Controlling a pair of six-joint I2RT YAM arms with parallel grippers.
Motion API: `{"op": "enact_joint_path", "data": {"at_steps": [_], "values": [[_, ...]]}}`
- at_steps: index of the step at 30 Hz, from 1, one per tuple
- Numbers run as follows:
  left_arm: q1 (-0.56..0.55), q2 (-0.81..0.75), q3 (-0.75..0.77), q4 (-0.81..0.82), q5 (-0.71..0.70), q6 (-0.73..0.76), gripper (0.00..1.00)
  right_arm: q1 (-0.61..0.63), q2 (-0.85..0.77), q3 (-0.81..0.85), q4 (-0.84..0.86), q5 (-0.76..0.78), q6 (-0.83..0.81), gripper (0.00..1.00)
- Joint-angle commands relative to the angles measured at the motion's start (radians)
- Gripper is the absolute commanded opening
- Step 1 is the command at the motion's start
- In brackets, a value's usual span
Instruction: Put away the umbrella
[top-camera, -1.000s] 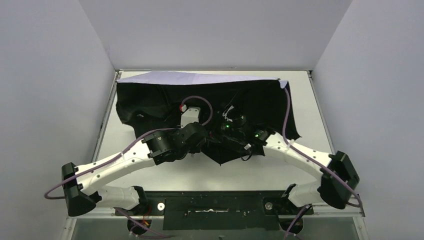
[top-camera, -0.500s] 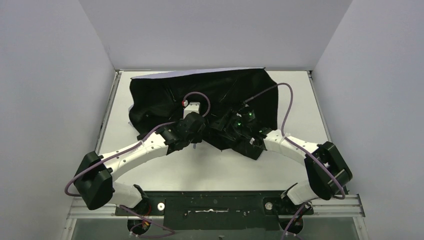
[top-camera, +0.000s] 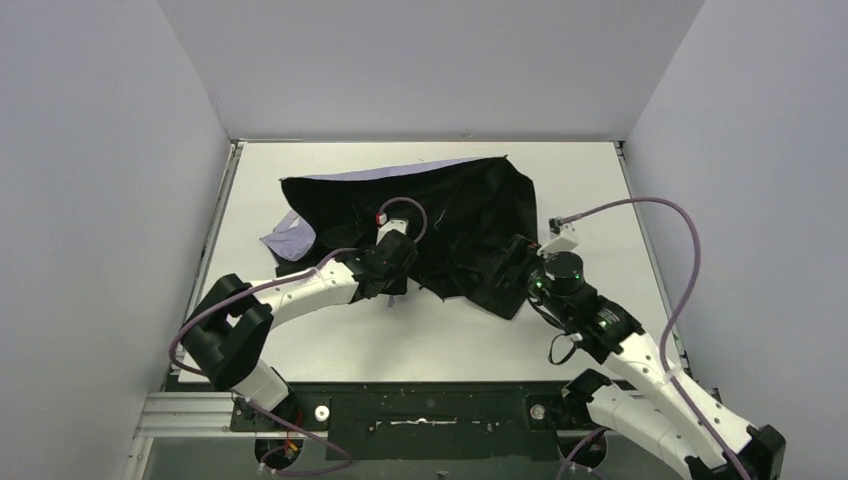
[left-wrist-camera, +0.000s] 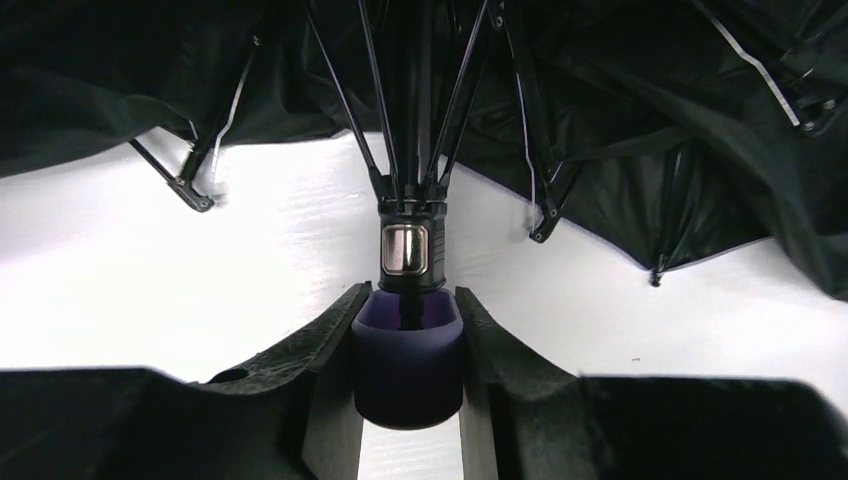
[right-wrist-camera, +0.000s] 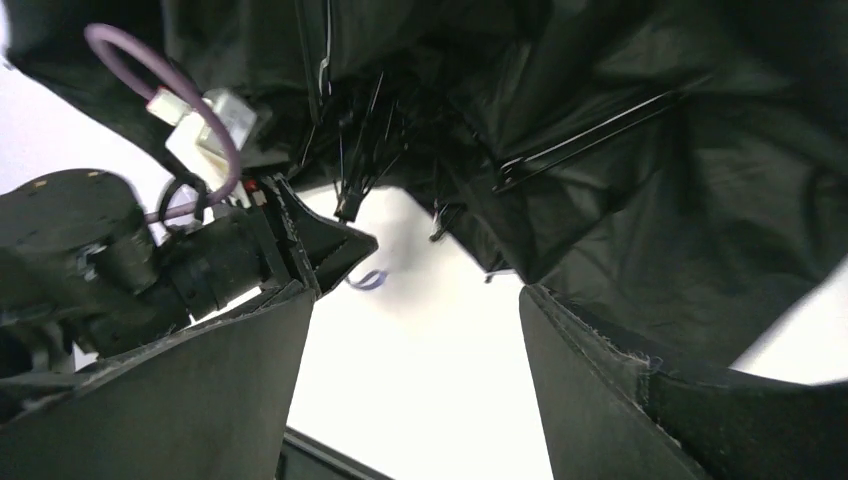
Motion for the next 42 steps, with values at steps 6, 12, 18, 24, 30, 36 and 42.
{"op": "enact_joint_path", "data": {"at_steps": [6, 12, 18, 24, 30, 36, 42], "values": [[-0.009, -0.090, -0.043, 0.053, 0.126, 0.055, 0.59, -0.009, -0.233, 0.151, -0.298, 0.246, -0.281, 0.79], [-0.087, -0.323, -0.086, -0.064, 0.164, 0.088, 0.76, -0.009, -0.126, 0.455, -0.416, 0.221, -0.427, 0.79], [-0.198, -0.568, -0.004, -0.185, 0.144, 0.137, 0.76, -0.011, 0.100, 0.836, -0.551, 0.167, -0.492, 0.71], [-0.057, -0.552, 0.354, -0.318, 0.162, 0.286, 0.76, -0.031, 0.444, 1.243, -0.685, 0.125, -0.577, 0.68], [0.270, -0.355, 0.678, -0.450, 0.225, 0.337, 0.76, -0.174, 0.765, 1.552, -0.778, -0.100, -0.568, 0.62], [0.447, -0.201, 0.749, -0.574, 0.274, 0.384, 0.78, -0.295, 0.908, 1.561, -0.810, -0.345, -0.548, 0.52], [0.478, -0.173, 0.555, -0.516, 0.288, 0.399, 0.80, -0.309, 0.859, 1.308, -0.741, -0.470, -0.546, 0.47]]}}
